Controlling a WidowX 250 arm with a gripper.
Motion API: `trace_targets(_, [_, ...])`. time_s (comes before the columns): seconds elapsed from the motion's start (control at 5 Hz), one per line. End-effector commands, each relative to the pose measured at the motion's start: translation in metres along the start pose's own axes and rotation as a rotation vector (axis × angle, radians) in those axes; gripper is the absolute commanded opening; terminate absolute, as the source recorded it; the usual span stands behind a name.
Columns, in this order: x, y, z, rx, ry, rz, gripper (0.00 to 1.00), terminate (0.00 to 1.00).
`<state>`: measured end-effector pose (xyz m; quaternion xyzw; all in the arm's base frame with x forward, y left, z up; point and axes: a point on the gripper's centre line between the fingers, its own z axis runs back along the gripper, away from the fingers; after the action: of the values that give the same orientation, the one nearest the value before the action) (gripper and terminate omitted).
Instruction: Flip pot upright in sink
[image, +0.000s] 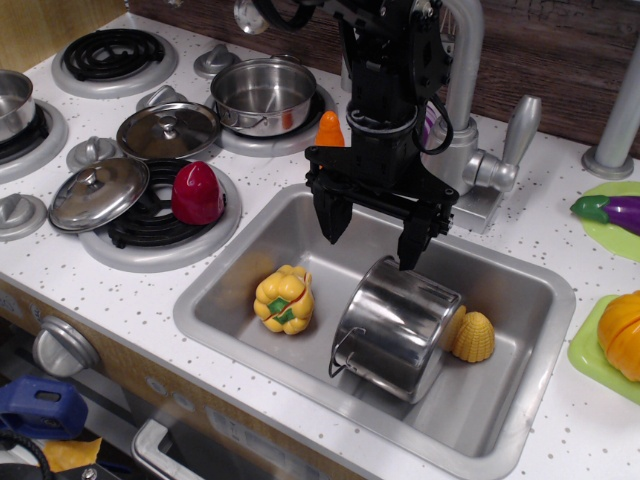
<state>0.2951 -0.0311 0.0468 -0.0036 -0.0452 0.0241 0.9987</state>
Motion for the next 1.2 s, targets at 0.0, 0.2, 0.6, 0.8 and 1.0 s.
trace_targets(0.0, [0.000,0.000,0.000,0.000,0.000,0.000,1.00,0.00])
trace_targets(0.2, [0.005,0.003,0.002,-0.146,0.035,0.037,1.00,0.00])
trace_targets(0.6, [0.012,0.003,-0.001,-0.234,0.008,0.023,1.00,0.00])
trace_targets(0.8, [0.016,0.005,-0.010,-0.385,0.036,0.062,1.00,0.00])
trace_targets(1.0, [0.019,0.010,-0.028,-0.490,0.054,0.101,1.00,0.00])
